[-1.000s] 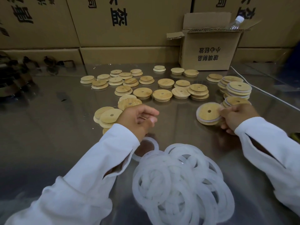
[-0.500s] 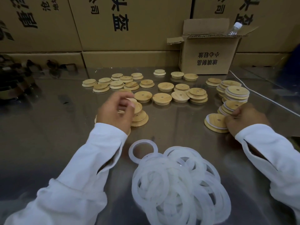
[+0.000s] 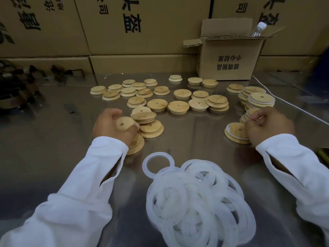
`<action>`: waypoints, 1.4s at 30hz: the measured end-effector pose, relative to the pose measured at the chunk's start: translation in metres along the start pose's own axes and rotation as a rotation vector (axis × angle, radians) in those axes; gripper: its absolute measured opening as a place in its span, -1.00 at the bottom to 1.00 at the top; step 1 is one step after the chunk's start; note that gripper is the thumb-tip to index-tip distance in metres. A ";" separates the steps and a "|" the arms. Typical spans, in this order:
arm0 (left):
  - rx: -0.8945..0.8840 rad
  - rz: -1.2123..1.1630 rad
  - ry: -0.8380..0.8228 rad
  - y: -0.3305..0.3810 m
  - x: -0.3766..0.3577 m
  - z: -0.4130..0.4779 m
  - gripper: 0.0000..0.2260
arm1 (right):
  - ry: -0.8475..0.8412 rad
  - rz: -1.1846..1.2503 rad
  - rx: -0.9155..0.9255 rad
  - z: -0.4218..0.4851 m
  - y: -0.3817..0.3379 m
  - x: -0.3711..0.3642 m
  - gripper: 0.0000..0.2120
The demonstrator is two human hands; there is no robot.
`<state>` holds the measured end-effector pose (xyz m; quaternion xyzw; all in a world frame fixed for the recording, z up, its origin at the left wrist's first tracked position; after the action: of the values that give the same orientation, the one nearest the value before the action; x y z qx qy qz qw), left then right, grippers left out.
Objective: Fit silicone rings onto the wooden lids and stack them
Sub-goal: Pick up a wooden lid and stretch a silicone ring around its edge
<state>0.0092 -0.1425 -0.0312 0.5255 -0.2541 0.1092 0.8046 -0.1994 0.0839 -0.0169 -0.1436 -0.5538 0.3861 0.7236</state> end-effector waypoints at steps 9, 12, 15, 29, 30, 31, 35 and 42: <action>-0.569 -0.296 -0.103 0.039 -0.007 -0.039 -0.39 | -0.099 0.620 0.178 -0.040 -0.038 -0.008 -0.91; -0.780 -0.226 -0.250 0.046 -0.015 -0.053 -0.38 | -0.452 0.801 0.222 -0.063 -0.053 -0.016 -0.80; -0.863 -0.216 -0.374 0.048 -0.018 -0.059 -0.36 | -0.586 0.811 0.251 -0.072 -0.054 -0.021 -0.84; 0.150 -0.782 -0.634 0.039 -0.021 -0.045 -0.86 | -0.529 0.472 0.359 -0.070 -0.047 -0.026 -0.74; 0.189 -0.813 -0.612 0.038 -0.021 -0.043 -0.88 | -0.509 0.307 0.417 -0.068 -0.046 -0.025 -0.80; 0.230 -0.842 -0.596 0.037 -0.022 -0.042 -0.87 | -0.515 0.163 0.476 -0.066 -0.044 -0.023 -0.85; 0.330 -0.835 -0.508 0.034 -0.026 -0.040 -0.85 | -0.629 0.029 0.571 -0.067 -0.042 -0.021 -0.93; 0.376 -0.807 -0.471 0.034 -0.028 -0.040 -0.83 | -0.658 0.126 0.502 -0.072 -0.048 -0.023 -0.82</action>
<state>-0.0181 -0.0889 -0.0319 0.7282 -0.1809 -0.2883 0.5948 -0.1167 0.0510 -0.0271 0.1347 -0.6345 0.5777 0.4955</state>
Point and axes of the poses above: each hand's wrist, its own z-axis towards the middle knuckle, its own x-axis out of the back of the hand, y = z × x, the point moved 1 cm from there along z, towards the middle knuckle
